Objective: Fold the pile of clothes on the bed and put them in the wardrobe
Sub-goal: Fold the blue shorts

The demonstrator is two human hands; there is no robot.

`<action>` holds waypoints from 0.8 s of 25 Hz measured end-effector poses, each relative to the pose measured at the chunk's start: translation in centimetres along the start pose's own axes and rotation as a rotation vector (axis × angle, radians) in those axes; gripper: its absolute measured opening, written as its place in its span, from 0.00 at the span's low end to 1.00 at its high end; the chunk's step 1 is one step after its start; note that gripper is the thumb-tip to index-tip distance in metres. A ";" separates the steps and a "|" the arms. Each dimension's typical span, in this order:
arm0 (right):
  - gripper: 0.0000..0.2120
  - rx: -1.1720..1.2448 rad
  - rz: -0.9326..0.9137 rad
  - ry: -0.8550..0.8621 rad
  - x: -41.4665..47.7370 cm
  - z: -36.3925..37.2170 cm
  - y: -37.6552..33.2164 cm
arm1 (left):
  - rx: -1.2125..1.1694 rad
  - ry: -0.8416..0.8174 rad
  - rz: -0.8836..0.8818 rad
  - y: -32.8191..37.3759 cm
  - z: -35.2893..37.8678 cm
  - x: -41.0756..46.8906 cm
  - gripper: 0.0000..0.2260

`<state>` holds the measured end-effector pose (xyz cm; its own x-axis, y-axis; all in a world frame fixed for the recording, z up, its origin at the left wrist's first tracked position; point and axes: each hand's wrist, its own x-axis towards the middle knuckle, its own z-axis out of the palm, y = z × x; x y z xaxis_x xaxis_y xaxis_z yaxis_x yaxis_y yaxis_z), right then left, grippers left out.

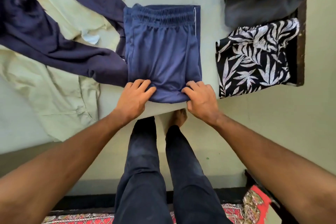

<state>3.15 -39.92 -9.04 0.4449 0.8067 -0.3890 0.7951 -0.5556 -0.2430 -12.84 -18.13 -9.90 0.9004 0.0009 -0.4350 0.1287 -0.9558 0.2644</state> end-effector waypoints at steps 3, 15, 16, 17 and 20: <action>0.09 0.223 0.107 -0.195 3.1 -4.7 1.5 | -0.250 -0.068 -0.166 -0.7 -6.2 2.5 0.09; 0.17 0.671 0.409 0.137 19.8 -13.2 6.0 | -0.643 0.306 -0.598 -12.5 -14.5 13.8 0.18; 0.18 0.682 0.423 0.203 20.0 -12.3 6.0 | -0.501 0.364 -0.567 -12.5 -14.2 14.0 0.20; 0.18 0.657 0.433 0.299 19.7 -11.6 5.7 | -0.370 0.433 -0.508 -12.0 -14.0 13.9 0.22; 0.15 0.432 0.402 0.642 16.5 -9.8 3.2 | -0.223 0.585 -0.241 -8.5 -13.1 13.3 0.20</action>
<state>17.11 -26.44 -7.51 0.9079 0.4183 0.0271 0.3602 -0.7454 -0.5609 3.54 -6.15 -6.64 0.9047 0.4258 0.0173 0.3805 -0.8255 0.4168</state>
